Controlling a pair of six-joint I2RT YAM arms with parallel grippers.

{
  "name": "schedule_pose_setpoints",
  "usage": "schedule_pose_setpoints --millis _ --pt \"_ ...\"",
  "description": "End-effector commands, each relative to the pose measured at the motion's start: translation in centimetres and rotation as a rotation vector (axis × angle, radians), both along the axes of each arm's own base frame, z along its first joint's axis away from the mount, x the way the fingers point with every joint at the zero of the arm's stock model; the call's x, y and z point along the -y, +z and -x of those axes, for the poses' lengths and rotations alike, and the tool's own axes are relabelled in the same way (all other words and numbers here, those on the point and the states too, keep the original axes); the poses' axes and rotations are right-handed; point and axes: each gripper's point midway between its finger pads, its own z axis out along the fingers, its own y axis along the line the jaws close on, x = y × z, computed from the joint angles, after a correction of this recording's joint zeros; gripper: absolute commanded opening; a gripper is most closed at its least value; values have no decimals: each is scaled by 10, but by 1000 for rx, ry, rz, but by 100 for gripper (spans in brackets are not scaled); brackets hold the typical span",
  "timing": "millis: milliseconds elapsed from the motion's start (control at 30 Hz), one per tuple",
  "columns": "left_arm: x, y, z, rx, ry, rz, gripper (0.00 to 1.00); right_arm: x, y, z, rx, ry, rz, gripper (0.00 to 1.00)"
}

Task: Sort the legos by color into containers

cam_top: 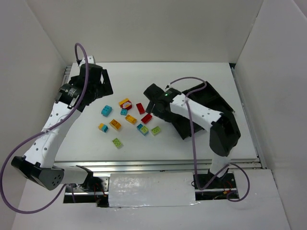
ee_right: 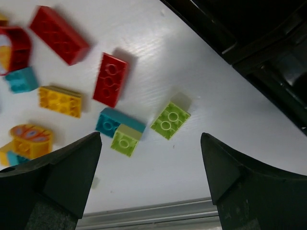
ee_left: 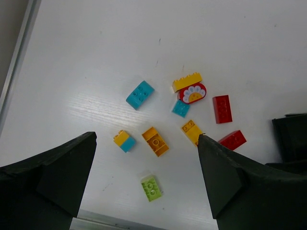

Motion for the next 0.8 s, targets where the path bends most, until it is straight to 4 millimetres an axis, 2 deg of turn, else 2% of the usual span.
schedule_pose_setpoints --millis 0,67,233,367,633,767 --pt "-2 3 13 9 15 42 100 -6 -25 -1 -56 -144 -45 90" --pt "-3 -3 16 -13 13 36 99 -8 -45 4 -98 -151 -21 89" --pt "-4 -14 22 -39 -5 20 100 -11 -79 14 -157 -180 -22 86" --pt "-5 -15 22 -44 -8 5 99 -11 -102 27 -226 -192 -8 84" --pt "0 -25 20 -73 -44 -1 100 -10 -120 25 -208 -217 -1 78" --pt "4 -26 19 -84 -62 2 100 -11 -121 22 -194 -213 -3 58"
